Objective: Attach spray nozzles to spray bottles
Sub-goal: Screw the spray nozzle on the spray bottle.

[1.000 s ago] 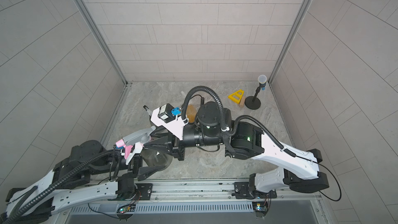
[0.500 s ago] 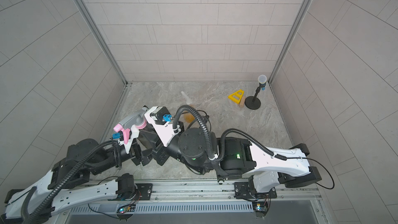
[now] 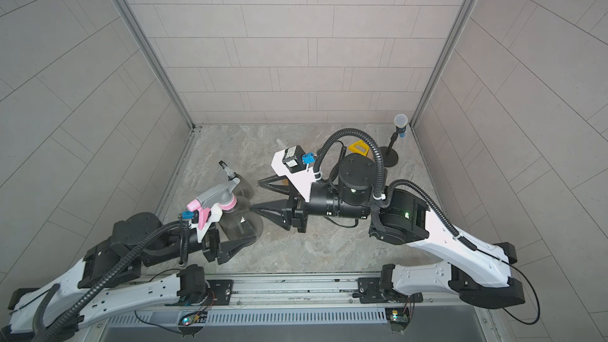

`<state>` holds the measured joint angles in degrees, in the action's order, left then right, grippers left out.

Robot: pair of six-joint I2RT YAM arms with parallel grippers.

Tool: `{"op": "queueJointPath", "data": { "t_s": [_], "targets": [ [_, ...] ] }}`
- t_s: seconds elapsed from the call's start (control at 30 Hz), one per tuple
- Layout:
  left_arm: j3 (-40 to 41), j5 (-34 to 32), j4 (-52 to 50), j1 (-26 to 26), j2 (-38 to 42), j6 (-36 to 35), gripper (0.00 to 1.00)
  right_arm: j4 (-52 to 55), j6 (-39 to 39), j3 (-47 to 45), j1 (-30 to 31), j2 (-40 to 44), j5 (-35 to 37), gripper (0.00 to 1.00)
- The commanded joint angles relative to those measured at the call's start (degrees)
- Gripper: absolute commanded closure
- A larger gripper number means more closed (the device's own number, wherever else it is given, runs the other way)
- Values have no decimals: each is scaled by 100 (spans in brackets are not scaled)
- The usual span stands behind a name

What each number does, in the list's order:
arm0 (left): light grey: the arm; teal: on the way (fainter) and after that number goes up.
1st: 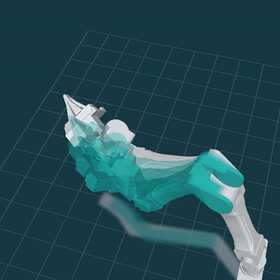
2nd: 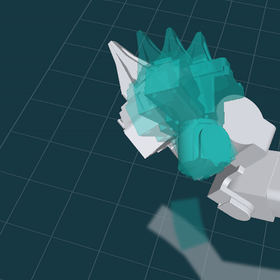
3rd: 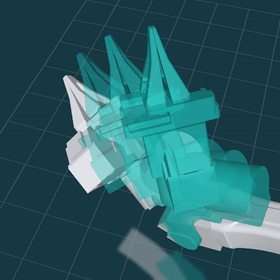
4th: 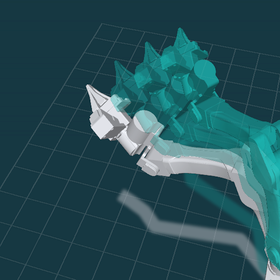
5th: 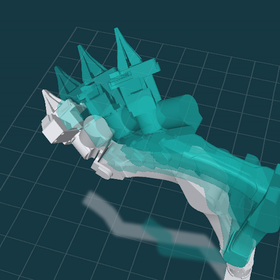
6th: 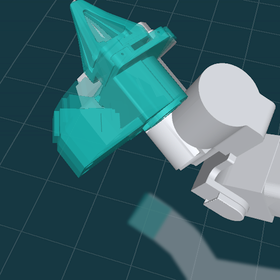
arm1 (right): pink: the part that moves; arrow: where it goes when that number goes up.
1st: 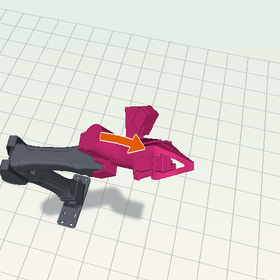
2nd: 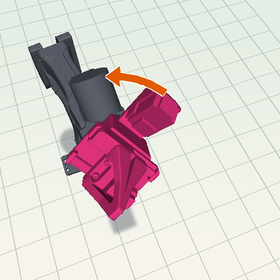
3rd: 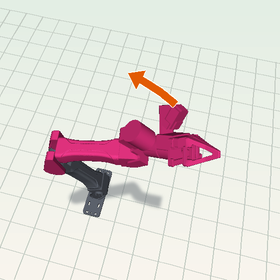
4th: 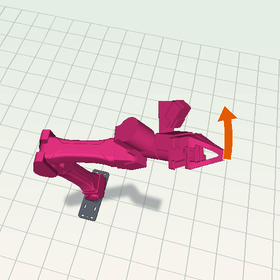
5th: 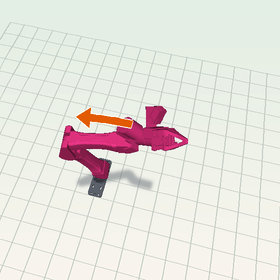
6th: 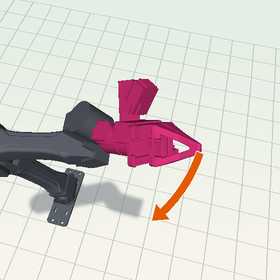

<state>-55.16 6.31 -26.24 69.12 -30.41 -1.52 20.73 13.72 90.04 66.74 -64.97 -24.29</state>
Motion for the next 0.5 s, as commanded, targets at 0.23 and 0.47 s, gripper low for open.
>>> {"op": "queueJointPath", "data": {
  "t_s": [0.23,0.47],
  "targets": [
    [9,967,163,-11,-26,53,100,-669,69,157,-135,-533,-1506,47],
    [4,955,145,-7,-61,46,100,-832,235,303,-101,-759,-1661,55]
  ]
}}
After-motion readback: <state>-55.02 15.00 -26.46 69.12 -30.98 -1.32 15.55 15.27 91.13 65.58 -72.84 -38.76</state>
